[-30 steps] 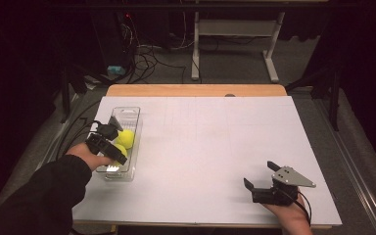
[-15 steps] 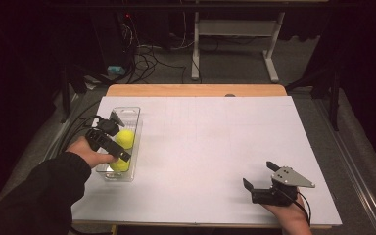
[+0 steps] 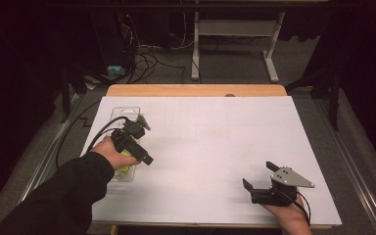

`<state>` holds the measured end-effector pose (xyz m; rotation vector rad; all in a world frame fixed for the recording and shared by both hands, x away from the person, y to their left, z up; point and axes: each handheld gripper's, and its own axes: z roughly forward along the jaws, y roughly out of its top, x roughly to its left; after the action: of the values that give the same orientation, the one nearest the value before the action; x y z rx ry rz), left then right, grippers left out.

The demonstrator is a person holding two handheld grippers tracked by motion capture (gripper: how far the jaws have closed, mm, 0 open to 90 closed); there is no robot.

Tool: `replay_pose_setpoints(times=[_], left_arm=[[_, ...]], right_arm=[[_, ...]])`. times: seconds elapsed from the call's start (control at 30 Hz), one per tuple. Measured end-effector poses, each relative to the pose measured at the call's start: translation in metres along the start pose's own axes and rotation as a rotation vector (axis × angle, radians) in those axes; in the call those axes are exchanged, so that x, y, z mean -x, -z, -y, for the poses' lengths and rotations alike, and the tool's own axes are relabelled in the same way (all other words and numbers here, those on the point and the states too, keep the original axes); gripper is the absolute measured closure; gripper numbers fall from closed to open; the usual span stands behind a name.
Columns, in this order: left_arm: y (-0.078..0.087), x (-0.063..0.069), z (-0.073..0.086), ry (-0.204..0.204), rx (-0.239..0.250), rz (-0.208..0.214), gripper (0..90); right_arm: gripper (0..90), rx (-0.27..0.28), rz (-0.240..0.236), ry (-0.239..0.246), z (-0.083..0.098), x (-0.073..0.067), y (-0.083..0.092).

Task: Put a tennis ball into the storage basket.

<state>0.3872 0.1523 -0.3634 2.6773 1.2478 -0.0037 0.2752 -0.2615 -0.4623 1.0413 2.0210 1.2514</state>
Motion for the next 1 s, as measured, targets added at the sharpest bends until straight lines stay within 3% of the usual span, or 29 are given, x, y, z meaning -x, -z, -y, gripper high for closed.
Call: replay_pose_setpoints(times=[0.27, 0.43, 0.73, 0.8, 1.0], left_arm=[[-0.008, 0.030, -0.024, -0.059, 0.015, 0.027, 0.5], [-0.018, 0.045, -0.030, -0.089, 0.032, 0.046, 0.5], [-0.056, 0.064, -0.017, -0.090, 0.178, 0.069, 0.5], [-0.064, 0.065, -0.012, -0.081, 0.215, 0.090, 0.5], [-0.080, 0.068, 0.005, -0.054, 0.380, 0.106, 0.5]], right_arm=[[0.5, 0.003, 0.001, -0.001, 0.000, 0.000, 0.001], [0.5, 0.005, -0.002, -0.001, 0.000, 0.000, 0.001], [0.6, 0.004, -0.006, 0.000, 0.000, -0.001, 0.001], [0.5, 0.005, -0.007, 0.003, 0.000, -0.001, 0.002], [0.5, 0.001, -0.009, 0.004, 0.000, -0.003, 0.000]])
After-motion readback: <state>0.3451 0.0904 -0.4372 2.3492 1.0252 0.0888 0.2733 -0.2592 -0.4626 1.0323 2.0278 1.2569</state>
